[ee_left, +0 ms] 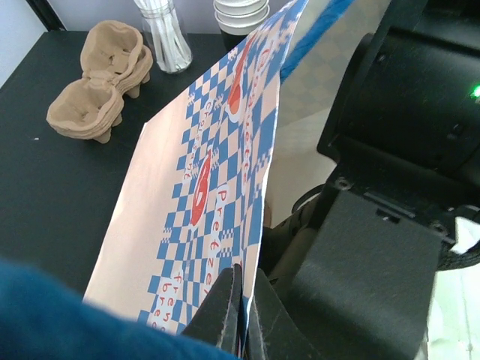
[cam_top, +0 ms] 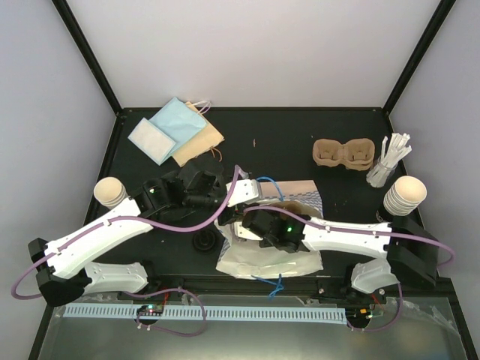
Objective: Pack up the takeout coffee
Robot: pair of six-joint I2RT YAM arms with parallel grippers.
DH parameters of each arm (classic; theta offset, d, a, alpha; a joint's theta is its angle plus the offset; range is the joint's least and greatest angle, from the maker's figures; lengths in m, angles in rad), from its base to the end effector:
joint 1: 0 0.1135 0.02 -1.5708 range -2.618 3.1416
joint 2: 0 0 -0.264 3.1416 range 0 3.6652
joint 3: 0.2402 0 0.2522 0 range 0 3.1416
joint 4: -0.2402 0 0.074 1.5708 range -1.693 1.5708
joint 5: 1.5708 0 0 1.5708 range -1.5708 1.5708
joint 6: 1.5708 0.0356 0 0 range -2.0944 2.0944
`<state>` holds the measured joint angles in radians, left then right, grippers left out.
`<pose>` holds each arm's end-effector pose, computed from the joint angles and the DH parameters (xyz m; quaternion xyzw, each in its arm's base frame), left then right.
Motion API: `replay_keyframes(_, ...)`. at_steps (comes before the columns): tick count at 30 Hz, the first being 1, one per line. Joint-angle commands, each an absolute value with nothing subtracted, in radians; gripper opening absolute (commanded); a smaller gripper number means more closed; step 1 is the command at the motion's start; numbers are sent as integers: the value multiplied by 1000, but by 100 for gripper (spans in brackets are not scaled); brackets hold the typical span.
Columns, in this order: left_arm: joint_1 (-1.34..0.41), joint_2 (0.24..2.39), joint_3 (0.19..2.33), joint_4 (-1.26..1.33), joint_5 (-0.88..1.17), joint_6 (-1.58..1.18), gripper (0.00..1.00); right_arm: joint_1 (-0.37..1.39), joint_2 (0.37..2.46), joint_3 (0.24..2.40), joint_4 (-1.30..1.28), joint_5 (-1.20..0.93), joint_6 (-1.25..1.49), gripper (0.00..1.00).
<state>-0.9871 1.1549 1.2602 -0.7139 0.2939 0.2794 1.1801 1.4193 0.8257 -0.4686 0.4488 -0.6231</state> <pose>0.1233 -0.2054 0.3786 0.5736 0.6668 -0.2804 0.3844 0.1165 0.2423 0.1945 -0.7053 0.6293 -0.1396 0.2950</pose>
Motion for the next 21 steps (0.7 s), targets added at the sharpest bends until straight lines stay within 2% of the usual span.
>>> replay_keyframes(1, -996, 1169, 1296, -743, 318, 284, 2, 1170, 1324, 871, -514, 335, -599, 1)
replay_keyframes(9, -997, 1172, 1296, -746, 300, 287, 2, 1172, 1311, 951, -775, 98, -599, 1)
replay_keyframes(14, -997, 1170, 1297, -749, 295, 286, 1, 1172, 1363, 957, -871, 59, -588, 1)
replay_keyframes(21, -999, 1168, 1299, -752, 288, 283, 1, 1172, 1436, 914, -854, 66, -583, 1)
